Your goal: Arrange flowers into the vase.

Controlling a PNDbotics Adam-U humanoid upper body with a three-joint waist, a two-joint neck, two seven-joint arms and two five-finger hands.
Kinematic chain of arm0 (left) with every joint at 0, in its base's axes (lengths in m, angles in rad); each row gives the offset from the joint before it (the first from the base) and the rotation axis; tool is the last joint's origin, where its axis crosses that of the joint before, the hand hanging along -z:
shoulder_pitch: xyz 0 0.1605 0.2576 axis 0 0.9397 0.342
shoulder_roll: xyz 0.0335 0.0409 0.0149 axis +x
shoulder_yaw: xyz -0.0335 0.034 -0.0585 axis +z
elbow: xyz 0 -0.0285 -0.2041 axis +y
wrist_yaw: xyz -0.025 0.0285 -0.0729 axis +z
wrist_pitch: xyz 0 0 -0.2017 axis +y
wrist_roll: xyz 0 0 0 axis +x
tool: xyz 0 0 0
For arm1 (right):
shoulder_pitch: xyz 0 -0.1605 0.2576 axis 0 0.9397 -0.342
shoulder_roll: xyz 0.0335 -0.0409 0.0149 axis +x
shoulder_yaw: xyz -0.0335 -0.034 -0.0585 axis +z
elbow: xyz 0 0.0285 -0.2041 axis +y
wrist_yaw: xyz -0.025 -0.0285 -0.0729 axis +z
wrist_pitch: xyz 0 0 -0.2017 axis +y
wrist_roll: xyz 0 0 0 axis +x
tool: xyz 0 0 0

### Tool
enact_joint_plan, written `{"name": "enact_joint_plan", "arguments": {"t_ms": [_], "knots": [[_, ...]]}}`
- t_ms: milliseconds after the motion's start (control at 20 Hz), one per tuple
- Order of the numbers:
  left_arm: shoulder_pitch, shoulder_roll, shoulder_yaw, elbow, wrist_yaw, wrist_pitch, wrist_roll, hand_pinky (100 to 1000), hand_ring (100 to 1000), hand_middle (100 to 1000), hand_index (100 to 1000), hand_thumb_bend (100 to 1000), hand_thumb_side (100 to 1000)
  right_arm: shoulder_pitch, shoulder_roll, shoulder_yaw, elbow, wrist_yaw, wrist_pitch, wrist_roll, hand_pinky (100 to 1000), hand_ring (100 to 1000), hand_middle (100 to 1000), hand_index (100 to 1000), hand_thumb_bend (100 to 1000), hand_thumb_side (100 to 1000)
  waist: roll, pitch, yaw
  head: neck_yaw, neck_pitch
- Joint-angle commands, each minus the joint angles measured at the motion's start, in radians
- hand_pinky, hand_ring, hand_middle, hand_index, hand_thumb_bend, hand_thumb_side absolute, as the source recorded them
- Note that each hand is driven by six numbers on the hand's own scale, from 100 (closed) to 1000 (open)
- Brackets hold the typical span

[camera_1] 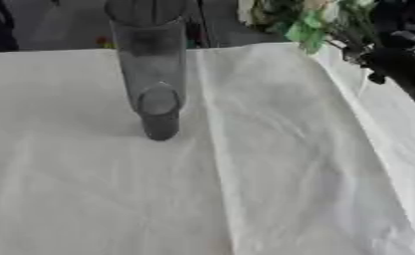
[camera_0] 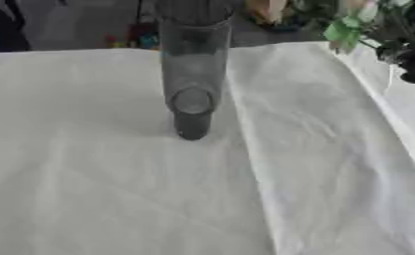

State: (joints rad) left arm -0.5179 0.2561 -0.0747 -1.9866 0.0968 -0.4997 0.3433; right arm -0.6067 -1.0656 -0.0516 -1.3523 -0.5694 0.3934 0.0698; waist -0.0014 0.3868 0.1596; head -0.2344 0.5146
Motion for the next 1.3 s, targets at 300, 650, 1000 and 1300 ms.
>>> {"name": "enact_joint_plan", "arguments": {"t_ms": [300,650,1000,1300], "knots": [[0.001,0.033,0.012,-0.013,0.021,0.009,0.000,758,804,850,859,100,604,-0.035,-0.097,-0.023,-0.113,-0.144,-0.009,-0.063,100,100,100,131,100,100,-0.011,-0.052,-0.006,0.026,0.027],[0.001,0.041,0.014,-0.013,0.033,0.012,0.000,756,803,848,858,100,605,-0.085,-0.104,-0.017,-0.167,-0.267,-0.022,-0.099,100,100,100,131,100,100,-0.021,-0.067,-0.002,0.032,0.035],[0.002,0.046,0.011,-0.013,0.040,0.017,-0.004,755,803,848,858,100,607,-0.164,-0.107,-0.012,-0.193,-0.361,-0.036,-0.159,100,100,100,130,100,100,-0.033,-0.074,0.005,-0.002,0.012],[-0.001,0.052,0.010,-0.013,0.048,0.018,-0.006,754,802,847,857,100,607,-0.229,-0.100,-0.004,-0.182,-0.409,-0.063,-0.211,100,100,100,130,100,100,-0.046,-0.082,0.021,-0.033,-0.016]]}}
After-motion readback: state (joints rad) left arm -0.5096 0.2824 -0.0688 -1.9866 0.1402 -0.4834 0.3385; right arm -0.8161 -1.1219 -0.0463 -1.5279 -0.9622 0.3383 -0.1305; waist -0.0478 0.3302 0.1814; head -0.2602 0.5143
